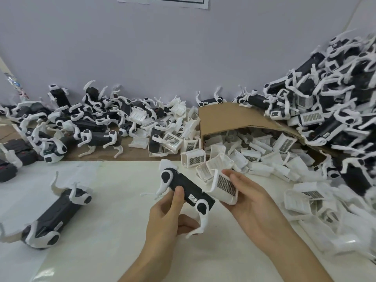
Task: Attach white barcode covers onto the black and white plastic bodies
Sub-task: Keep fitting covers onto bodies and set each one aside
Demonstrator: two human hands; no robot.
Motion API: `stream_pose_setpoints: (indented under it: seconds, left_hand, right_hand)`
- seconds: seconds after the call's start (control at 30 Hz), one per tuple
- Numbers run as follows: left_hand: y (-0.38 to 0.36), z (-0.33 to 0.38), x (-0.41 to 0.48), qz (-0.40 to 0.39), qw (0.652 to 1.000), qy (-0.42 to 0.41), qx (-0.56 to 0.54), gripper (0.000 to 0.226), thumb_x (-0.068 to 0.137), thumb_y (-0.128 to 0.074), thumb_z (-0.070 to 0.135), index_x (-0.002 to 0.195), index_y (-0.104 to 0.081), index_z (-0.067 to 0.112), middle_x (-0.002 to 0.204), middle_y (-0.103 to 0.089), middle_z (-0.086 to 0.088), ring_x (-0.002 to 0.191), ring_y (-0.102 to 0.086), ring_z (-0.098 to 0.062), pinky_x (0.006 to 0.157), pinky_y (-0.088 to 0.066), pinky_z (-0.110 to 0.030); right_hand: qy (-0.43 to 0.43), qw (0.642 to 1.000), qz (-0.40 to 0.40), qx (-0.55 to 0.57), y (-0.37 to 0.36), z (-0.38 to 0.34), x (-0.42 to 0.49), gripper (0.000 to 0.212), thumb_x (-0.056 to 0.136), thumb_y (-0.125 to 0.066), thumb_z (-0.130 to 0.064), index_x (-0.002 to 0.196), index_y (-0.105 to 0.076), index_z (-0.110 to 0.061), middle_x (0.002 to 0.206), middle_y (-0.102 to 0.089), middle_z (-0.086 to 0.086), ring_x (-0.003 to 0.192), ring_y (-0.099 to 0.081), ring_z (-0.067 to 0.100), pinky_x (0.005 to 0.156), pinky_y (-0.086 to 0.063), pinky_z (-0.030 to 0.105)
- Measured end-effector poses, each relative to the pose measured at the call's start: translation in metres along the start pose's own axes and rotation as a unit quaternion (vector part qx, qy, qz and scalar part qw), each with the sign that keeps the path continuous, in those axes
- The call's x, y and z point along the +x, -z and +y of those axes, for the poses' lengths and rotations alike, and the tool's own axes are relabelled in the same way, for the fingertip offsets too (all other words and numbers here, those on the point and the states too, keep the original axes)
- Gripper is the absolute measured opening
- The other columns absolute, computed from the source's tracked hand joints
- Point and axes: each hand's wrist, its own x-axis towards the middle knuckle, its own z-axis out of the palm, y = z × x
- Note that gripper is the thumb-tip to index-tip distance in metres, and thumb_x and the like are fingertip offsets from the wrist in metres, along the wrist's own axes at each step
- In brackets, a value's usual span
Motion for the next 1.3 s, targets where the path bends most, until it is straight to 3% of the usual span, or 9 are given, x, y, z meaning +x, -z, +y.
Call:
stream_pose_setpoints:
  seconds: [0.17,0.27,0.37,0.57,0.67,0.8,0.9,1.1,1.3]
  left_hand:
    - [-0.003,-0.001,-0.003,-0.021,0.999,-0.025,0.038,0.047,0.065,-0.063,0.064,0.088,-0.076,0.025,0.069,-0.067,-0.008,0.049,-0.063,-0.024,0.046,-0.048,-0.025]
    - [-0.005,-0.001,-0.005,-0.033,0.997,-0.034,0.057,0.034,0.067,-0.062,0.061,0.079,-0.076,0.033,0.061,-0.066,-0.007,0.05,-0.065,-0.024,0.049,-0.051,-0.025]
    - [-0.004,-0.001,-0.005,-0.042,0.997,-0.038,0.056,0.029,0.07,-0.062,0.06,0.075,-0.075,0.034,0.061,-0.065,-0.009,0.051,-0.066,-0.026,0.051,-0.052,-0.026]
    - [-0.002,-0.001,-0.004,-0.043,0.998,-0.034,0.033,0.037,0.072,-0.062,0.059,0.084,-0.076,0.026,0.064,-0.059,-0.011,0.047,-0.06,-0.022,0.049,-0.049,-0.025]
    - [-0.001,-0.002,-0.003,-0.04,0.998,-0.03,0.033,0.042,0.069,-0.062,0.062,0.091,-0.076,0.029,0.065,-0.062,-0.016,0.052,-0.063,-0.025,0.05,-0.05,-0.027]
    - [-0.001,-0.002,-0.001,-0.033,0.999,-0.033,0.021,0.042,0.072,-0.062,0.059,0.097,-0.077,0.028,0.075,-0.067,-0.014,0.052,-0.061,-0.023,0.051,-0.051,-0.026]
    - [-0.002,-0.001,-0.002,-0.041,0.998,-0.029,0.021,0.042,0.073,-0.061,0.059,0.094,-0.076,0.027,0.075,-0.068,-0.015,0.053,-0.062,-0.025,0.053,-0.053,-0.028]
    - [-0.002,-0.001,-0.003,-0.054,0.998,-0.018,0.029,0.039,0.075,-0.059,0.06,0.092,-0.076,0.03,0.068,-0.069,-0.018,0.053,-0.064,-0.027,0.053,-0.053,-0.03]
    - [-0.003,-0.003,-0.004,-0.067,0.996,-0.028,0.046,0.037,0.077,-0.06,0.059,0.09,-0.076,0.027,0.068,-0.069,-0.011,0.053,-0.064,-0.023,0.051,-0.051,-0.025]
  right_hand:
    - [0.015,0.997,-0.017,-0.074,-0.004,0.002,-0.006,0.033,0.065,-0.08,-0.015,0.098,-0.078,-0.012,0.1,-0.075,0.016,0.088,-0.072,0.022,0.075,-0.058,0.025]
    - [0.091,0.961,0.02,-0.259,-0.007,0.005,-0.008,0.031,0.07,-0.086,-0.031,0.1,-0.077,-0.025,0.095,-0.077,0.002,0.089,-0.072,0.014,0.075,-0.053,0.02]
    - [0.151,0.915,0.044,-0.373,-0.012,0.012,-0.011,0.019,0.08,-0.072,-0.047,0.091,-0.073,-0.031,0.084,-0.073,-0.014,0.082,-0.067,0.004,0.072,-0.048,0.013]
    - [0.215,0.852,0.031,-0.477,-0.014,0.021,-0.012,0.037,0.083,-0.052,-0.063,0.085,-0.066,-0.028,0.085,-0.068,-0.01,0.085,-0.063,0.008,0.067,-0.045,0.015]
    - [0.214,0.834,-0.022,-0.508,-0.012,0.019,-0.013,0.034,0.089,-0.049,-0.063,0.099,-0.066,-0.035,0.089,-0.069,-0.012,0.085,-0.064,0.009,0.069,-0.046,0.017]
    - [0.21,0.791,-0.062,-0.571,-0.009,0.019,-0.014,0.036,0.088,-0.059,-0.053,0.121,-0.061,-0.04,0.112,-0.064,-0.022,0.11,-0.058,0.003,0.085,-0.039,0.008]
    - [0.22,0.813,-0.037,-0.537,-0.009,0.018,-0.014,0.036,0.083,-0.066,-0.04,0.118,-0.065,-0.039,0.114,-0.065,-0.023,0.113,-0.058,0.003,0.087,-0.042,0.011]
    - [0.202,0.881,0.018,-0.428,-0.01,0.016,-0.011,0.023,0.083,-0.067,-0.046,0.104,-0.068,-0.038,0.101,-0.073,-0.014,0.091,-0.071,0.011,0.079,-0.057,0.028]
    - [0.2,0.883,0.03,-0.423,-0.01,0.02,-0.011,0.021,0.086,-0.074,-0.043,0.098,-0.064,-0.028,0.095,-0.072,-0.01,0.084,-0.072,0.012,0.075,-0.054,0.021]
